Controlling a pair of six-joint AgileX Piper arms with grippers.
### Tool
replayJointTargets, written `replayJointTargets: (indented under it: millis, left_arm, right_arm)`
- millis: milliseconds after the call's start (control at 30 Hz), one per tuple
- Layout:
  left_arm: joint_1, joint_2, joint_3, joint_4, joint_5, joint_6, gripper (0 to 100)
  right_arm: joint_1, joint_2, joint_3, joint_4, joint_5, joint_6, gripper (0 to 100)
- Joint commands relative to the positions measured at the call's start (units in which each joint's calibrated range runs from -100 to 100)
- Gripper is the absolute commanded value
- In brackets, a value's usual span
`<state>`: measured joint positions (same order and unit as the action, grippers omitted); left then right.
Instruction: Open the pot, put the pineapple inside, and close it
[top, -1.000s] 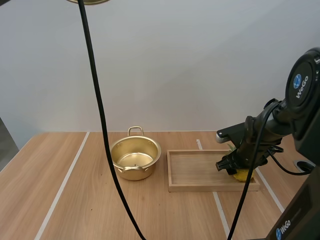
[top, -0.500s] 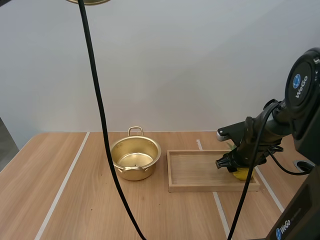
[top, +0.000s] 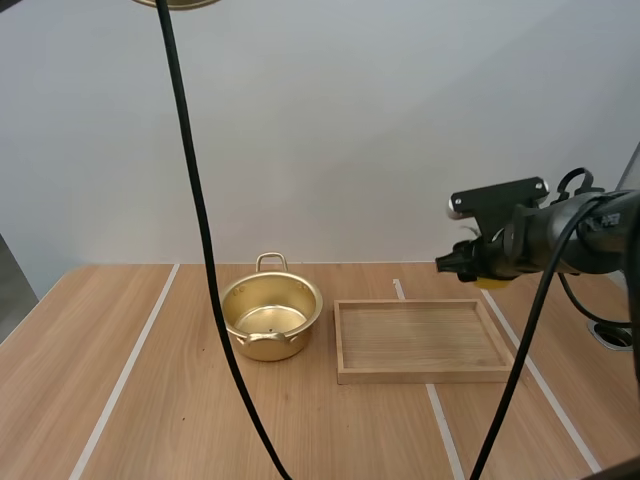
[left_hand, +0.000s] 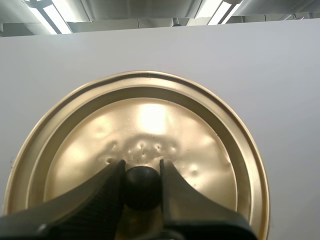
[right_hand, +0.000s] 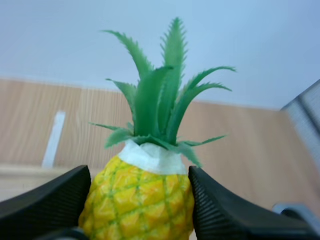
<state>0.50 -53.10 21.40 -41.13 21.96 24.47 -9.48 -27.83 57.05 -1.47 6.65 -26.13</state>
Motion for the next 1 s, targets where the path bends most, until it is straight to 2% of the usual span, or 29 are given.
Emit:
replayJointTargets:
  millis: [0, 200, 400, 533, 700, 967]
  left_arm:
    - [-0.04, -0.21, -0.18, -0.15, -1.3, -0.27, 0]
    - [-0.04, -0.21, -0.18, -0.15, -1.3, -0.27, 0]
    - [-0.04, -0.21, -0.18, -0.15, -1.3, -0.27, 0]
    - [-0.04, -0.21, -0.18, -0.15, -1.3, -0.27, 0]
    - [-0.04, -0.21, -0.18, -0.15, -1.3, -0.27, 0]
    - [-0.04, -0.21, -0.18, -0.15, -1.3, -0.27, 0]
  right_arm:
    - [-0.25, -6.92, -0.29, 0.8, -4.19, 0.25, 0]
    - [-0.16, -17.08, -5.05, 4.08, -2.72, 0.38, 0]
    - [-0.16, -22.77, -8.11, 7.7, -1.91, 0.38, 0]
    - [-0.16, -24.14, -8.16, 8.68, -1.7, 0.38, 0]
    - [-0.16, -24.24, -8.27, 14.49, -0.64, 0.38, 0]
    - [1.79, -24.11, -8.32, 14.5, -0.09, 0.38, 0]
